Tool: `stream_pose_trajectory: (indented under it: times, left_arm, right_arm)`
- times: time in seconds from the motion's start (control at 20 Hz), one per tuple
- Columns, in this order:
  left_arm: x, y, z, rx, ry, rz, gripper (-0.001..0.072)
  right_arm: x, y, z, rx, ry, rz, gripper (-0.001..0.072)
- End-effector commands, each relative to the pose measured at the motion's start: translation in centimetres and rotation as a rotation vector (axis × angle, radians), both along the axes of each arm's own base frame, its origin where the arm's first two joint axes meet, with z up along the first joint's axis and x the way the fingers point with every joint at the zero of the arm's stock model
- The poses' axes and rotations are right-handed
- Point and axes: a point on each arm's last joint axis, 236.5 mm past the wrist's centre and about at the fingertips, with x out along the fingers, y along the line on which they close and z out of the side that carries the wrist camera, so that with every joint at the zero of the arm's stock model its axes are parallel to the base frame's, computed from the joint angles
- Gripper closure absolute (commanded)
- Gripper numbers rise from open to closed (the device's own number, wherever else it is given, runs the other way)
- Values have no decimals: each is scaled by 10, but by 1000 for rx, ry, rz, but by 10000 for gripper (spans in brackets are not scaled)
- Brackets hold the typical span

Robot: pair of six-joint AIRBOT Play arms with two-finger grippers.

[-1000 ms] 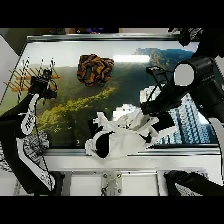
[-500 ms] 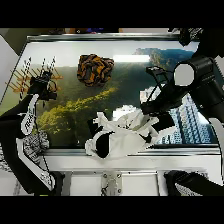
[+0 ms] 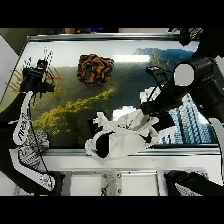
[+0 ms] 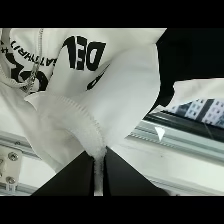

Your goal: Fold the clothes and pants, and hang the long-sleeved shirts on hangers.

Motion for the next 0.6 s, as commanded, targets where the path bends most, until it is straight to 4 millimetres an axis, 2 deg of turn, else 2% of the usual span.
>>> stream_pose_trajectory:
  times: [0.0,0.2,0.3,0.4,0.55]
  left_arm:
    - [-1,-11,30,2,-43,-15,691]
    - [-7,-31,54,4,-57,-37,691]
    - [-13,-48,69,-14,-64,-69,691]
    - [-23,-87,77,-122,-28,-198,691]
    - [-52,-154,96,-342,31,-460,691]
  right_arm:
    - [-1,0,0,-1,4,1,688]
    - [-1,0,0,-1,2,0,688]
    - [0,0,0,0,1,1,688]
    - [0,0,0,0,-1,2,688]
    - [0,0,0,1,-2,3,688]
